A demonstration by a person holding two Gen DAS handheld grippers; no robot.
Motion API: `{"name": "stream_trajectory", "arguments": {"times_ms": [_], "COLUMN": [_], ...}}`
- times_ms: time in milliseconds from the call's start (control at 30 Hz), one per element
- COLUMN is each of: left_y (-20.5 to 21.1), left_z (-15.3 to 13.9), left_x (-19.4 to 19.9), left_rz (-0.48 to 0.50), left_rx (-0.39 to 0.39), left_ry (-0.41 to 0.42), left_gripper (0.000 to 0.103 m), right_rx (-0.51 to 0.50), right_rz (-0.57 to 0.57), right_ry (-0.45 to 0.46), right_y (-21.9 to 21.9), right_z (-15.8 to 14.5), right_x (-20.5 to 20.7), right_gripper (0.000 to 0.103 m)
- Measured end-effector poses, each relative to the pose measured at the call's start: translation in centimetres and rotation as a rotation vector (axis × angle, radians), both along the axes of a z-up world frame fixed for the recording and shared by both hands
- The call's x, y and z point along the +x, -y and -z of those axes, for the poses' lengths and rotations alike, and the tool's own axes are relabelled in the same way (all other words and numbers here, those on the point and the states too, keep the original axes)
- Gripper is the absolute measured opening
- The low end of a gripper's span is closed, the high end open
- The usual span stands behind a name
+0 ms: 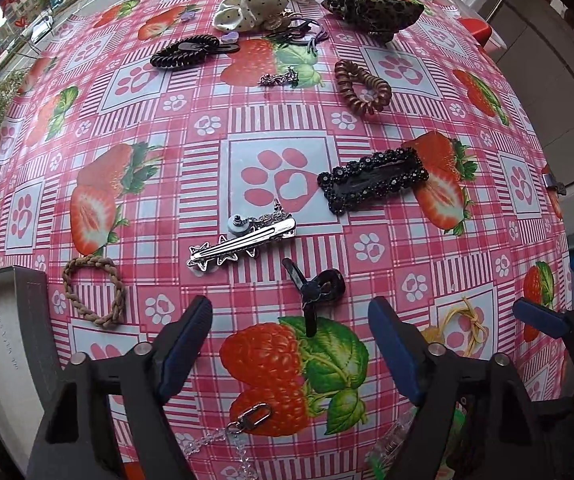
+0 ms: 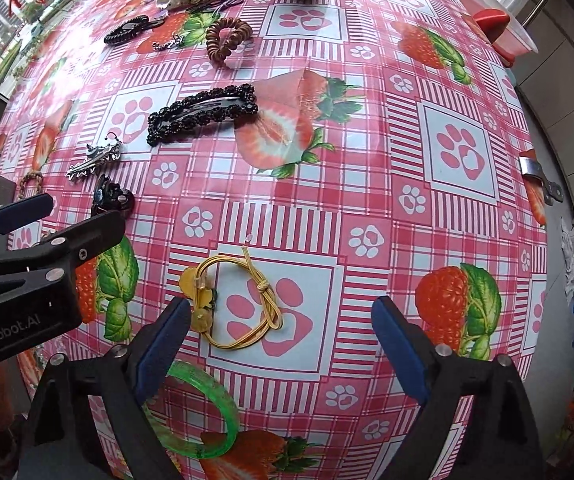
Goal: Organize jewelry
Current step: 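Grasp the black claw clip with the left gripper while the right grasps the yellow cord bracelet, then carry the claw clip and yellow bracelet in both grippers over the gray tray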
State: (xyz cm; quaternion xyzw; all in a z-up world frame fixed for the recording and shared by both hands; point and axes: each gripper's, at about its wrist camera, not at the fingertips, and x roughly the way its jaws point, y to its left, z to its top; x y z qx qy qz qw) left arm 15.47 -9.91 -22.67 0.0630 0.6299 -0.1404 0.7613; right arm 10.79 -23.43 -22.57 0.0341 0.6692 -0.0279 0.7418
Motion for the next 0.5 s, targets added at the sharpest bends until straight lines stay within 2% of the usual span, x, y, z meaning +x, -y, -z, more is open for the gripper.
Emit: {"name": "stream_trajectory", "arguments": {"times_ms": [67, 100, 133, 167, 233, 300, 333, 367, 433, 500], "left_y": [0.3, 0.5, 0.6, 0.8, 1.1, 1.3, 1.2, 1.1, 0.7, 0.1], "left_z": [0.4, 0.5, 0.7, 0.6, 0.5, 0.4, 0.4, 0.3, 0.0, -0.8], "left_x": [0.2, 0.3, 0.4, 0.3, 0.3, 0.3, 0.3, 0.3, 0.0, -0.5], "left_rz": [-0.008, -0.01, -0.011, -0.009, 0.001, 0.007, 0.004, 0.0, -0.001, 0.006], "left_rx": [0.011, 0.012, 0.017, 0.028, 0.031, 0.036, 0.02, 0.008, -0.008, -0.032], "left_ry": [-0.007, -0.006, -0.009, -0.001, 0.011, 0.017, 0.012, 0.004, 0.006, 0.013], "left_gripper": [0.08, 0.076, 0.066, 0.066, 0.047, 0.034, 0.03, 0.03, 0.03, 0.03], "right_rx": [0.011, 0.017, 0.009, 0.005, 0.015, 0.02, 0.025, 0.025, 0.043, 0.052], "right_rz": [-0.007, -0.013, -0.02, -0.03, -0.039, -0.05, -0.054, -0.057, -0.058, -0.053], "right_ry": [-0.003, 0.0, 0.009, 0.018, 0.033, 0.041, 0.047, 0.049, 0.05, 0.048], "right_y": [-0.2, -0.4, -0.7, -1.1, -1.5, -2.1, -2.3, -2.4, -2.4, -2.3], "right_z": [0.5, 0.7, 0.8, 0.8, 0.7, 0.4, 0.1, 0.1, -0.2, -0.4], "right_x": [0.0, 0.0, 0.0, -0.7, -0.7, -0.8, -0.9, -0.8, -0.5, -0.2], "right_gripper": [0.081, 0.081, 0.078, 0.074, 0.065, 0.052, 0.04, 0.027, 0.015, 0.014]}}
